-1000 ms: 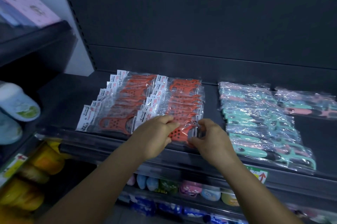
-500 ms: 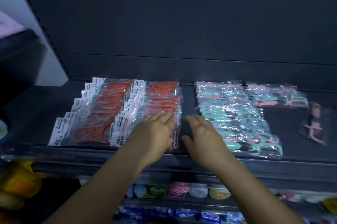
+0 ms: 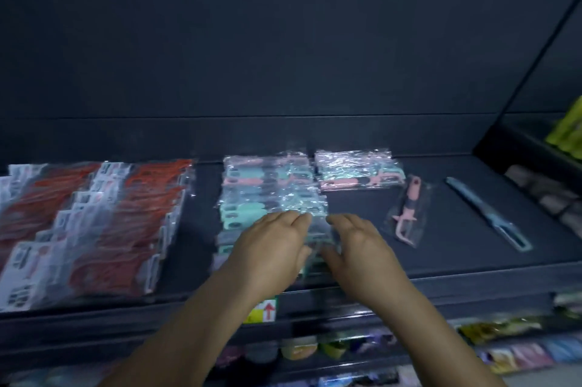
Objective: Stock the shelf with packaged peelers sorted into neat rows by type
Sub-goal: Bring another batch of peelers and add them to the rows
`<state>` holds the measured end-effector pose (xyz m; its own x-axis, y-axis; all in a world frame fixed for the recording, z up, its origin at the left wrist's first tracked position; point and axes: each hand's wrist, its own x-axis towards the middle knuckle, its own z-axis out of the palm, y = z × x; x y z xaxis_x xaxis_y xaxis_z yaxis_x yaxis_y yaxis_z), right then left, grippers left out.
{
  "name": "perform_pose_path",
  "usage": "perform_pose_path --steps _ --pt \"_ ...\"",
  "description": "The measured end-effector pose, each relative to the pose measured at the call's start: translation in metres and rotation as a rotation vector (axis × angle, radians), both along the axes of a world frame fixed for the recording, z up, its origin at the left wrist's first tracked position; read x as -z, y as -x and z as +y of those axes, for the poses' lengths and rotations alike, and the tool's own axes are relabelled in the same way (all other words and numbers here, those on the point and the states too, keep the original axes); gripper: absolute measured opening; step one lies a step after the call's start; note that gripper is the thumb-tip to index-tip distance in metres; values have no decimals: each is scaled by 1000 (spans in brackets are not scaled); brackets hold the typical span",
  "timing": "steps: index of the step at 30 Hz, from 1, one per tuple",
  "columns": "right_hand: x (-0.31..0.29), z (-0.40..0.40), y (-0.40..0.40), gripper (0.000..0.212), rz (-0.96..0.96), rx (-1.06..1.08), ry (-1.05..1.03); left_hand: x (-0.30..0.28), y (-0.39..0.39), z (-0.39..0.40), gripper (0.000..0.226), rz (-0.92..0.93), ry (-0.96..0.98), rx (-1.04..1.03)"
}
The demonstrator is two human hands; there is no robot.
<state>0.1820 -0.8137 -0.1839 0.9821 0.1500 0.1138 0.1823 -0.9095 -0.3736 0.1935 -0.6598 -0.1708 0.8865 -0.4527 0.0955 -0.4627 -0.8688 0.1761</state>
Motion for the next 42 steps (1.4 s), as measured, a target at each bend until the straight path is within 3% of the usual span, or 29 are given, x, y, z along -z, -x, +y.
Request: perform_pose_path --steps 7,16,24,27,31,38,42 --pt "4 -115 -19 44 17 39 -20 7 -22 -111 52 35 43 -8" --pt "14 -198 -35 39 74 38 -26 40 -50 -194 48 152 44 -9" --pt "21 -246 -39 40 99 175 -49 40 -48 -249 41 181 67 238" --pt "22 -266 -35 41 99 262 -42 38 -60 -262 51 107 52 263" --pt "27 -284 -36 44 91 382 -18 39 -91 -273 68 42 -160 315" --pt "27 -301 -40 43 170 487 -73 49 -112 -283 46 -23 -187 423" --pt "23 -306 -46 39 214 512 -32 49 -112 -283 44 -51 -205 448"
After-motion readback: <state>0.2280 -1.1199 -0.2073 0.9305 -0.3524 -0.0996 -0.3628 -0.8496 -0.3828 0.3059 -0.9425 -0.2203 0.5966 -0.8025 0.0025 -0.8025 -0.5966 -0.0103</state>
